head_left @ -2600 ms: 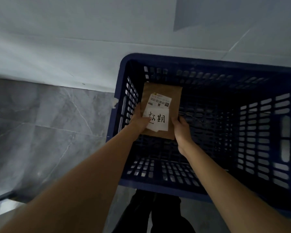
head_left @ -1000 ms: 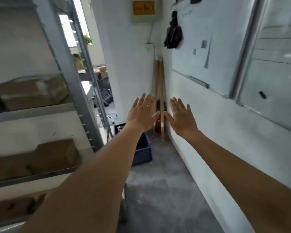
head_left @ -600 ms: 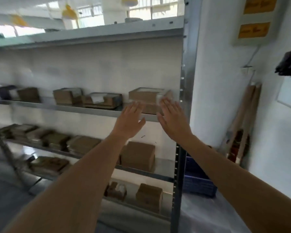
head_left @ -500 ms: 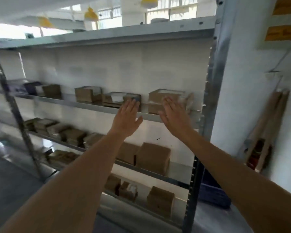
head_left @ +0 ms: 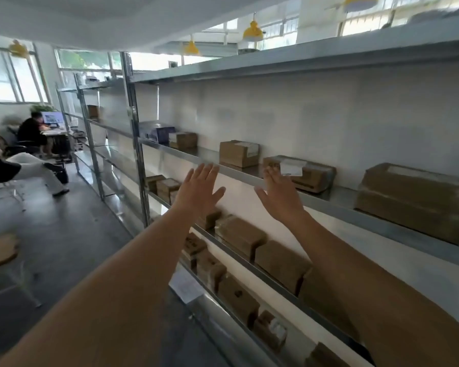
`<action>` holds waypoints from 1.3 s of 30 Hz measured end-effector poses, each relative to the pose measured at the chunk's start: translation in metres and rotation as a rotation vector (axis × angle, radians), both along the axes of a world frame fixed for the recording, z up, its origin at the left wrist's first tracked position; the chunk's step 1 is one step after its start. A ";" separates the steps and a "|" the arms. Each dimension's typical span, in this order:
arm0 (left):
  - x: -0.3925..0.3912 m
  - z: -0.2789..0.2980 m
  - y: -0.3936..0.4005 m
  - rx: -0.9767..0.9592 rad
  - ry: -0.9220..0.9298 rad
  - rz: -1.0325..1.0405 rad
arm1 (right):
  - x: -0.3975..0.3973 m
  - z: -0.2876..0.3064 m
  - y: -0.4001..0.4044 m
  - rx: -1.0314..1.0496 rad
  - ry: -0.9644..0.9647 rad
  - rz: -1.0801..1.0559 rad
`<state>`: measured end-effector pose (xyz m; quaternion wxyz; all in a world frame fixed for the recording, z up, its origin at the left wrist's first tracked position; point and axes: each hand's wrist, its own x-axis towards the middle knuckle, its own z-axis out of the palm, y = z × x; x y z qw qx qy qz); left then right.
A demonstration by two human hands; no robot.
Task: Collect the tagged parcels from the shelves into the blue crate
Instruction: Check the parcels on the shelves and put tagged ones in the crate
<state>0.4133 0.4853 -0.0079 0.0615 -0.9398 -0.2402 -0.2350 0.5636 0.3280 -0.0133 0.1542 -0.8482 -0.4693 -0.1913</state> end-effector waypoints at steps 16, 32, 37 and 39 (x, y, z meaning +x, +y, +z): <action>0.097 -0.002 0.131 -0.070 -0.035 0.160 | 0.092 0.001 0.177 -0.111 -0.076 0.178; 0.097 -0.002 0.345 -0.066 0.015 0.168 | 0.098 0.000 0.398 -0.112 0.016 0.184; 0.102 -0.024 0.414 -0.088 0.059 0.145 | 0.111 -0.008 0.466 -0.197 -0.033 0.150; 0.109 -0.033 0.443 -0.070 0.087 0.135 | 0.117 -0.013 0.496 -0.224 -0.055 0.138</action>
